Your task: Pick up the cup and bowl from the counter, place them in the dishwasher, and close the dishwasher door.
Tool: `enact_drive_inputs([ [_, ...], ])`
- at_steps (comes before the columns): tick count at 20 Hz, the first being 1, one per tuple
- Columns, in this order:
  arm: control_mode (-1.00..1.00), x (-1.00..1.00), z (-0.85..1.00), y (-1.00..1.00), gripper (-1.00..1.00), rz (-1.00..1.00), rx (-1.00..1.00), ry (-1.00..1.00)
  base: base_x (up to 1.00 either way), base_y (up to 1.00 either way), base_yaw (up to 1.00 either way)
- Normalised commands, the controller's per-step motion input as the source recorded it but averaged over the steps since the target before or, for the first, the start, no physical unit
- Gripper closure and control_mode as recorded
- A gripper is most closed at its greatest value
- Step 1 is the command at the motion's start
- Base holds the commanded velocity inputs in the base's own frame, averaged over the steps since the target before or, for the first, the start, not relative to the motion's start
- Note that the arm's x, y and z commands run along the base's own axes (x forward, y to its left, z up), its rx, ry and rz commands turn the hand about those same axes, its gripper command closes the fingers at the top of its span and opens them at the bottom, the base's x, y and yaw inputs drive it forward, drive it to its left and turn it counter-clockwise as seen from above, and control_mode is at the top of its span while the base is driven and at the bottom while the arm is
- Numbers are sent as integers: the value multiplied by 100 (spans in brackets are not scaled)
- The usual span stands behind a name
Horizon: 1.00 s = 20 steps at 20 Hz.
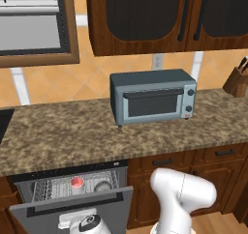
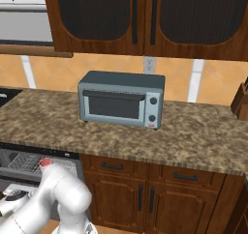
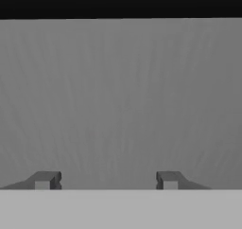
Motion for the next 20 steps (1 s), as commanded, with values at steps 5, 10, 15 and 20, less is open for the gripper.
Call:
enact_drive_inputs([
  [5,-100,100,0,-52,-100,0,6,0,0,0,0],
  [10,-100,100,0,-56,-100,0,4,0,0,0,0],
  [15,-100,100,-5,-48,-100,0,0,1,0,0,0],
  [20,-100,100,-7,-38,-100,0,0,0,0,0,0],
])
